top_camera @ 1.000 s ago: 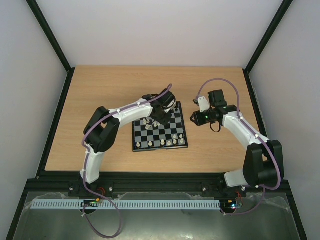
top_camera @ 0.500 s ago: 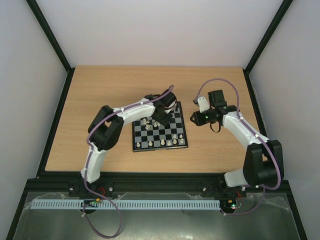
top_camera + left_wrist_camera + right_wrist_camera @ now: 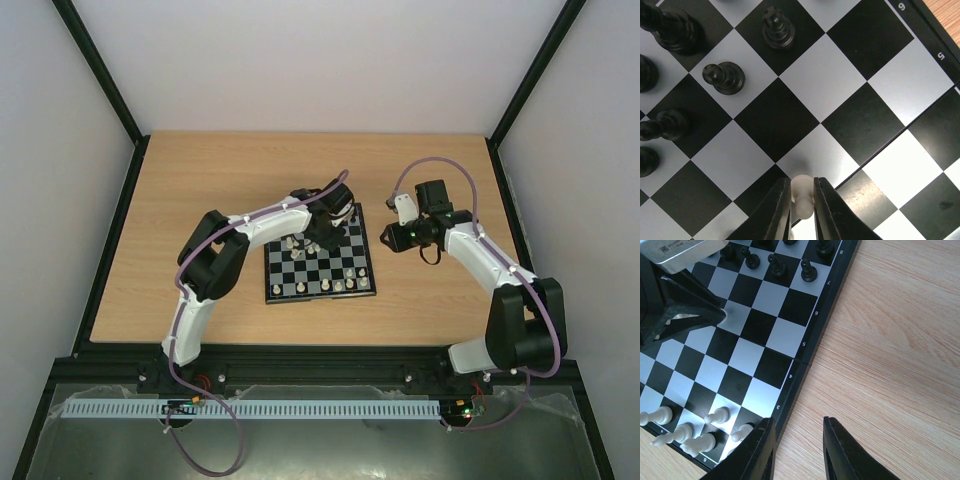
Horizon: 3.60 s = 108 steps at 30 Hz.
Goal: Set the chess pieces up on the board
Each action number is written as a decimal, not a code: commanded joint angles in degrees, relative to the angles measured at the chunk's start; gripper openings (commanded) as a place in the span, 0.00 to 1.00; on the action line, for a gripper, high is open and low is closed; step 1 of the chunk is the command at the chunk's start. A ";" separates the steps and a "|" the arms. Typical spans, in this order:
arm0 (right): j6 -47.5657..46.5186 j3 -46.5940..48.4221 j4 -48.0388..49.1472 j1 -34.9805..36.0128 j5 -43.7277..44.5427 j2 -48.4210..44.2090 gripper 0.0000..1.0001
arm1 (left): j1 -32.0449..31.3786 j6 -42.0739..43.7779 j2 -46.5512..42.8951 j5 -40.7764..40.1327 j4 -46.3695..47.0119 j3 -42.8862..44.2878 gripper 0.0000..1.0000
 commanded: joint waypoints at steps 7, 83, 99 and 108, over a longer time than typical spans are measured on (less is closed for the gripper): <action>-0.83 -0.68 -0.78 -0.26 -0.51 1.16 0.28 | -1.19 2.64 -3.57 4.52 -0.31 -1.19 0.06; -0.86 -0.32 -1.64 -0.22 -1.56 2.44 0.29 | -0.96 0.26 -14.98 -1.27 -0.54 -8.77 0.28; -1.16 -0.44 -1.81 -0.21 -1.47 2.70 0.28 | 0.31 0.91 -6.77 -2.08 -1.80 -5.25 0.29; -1.33 -0.36 -2.01 -0.20 -1.73 3.05 0.29 | 0.31 0.66 -4.71 -2.41 -1.79 -4.98 0.26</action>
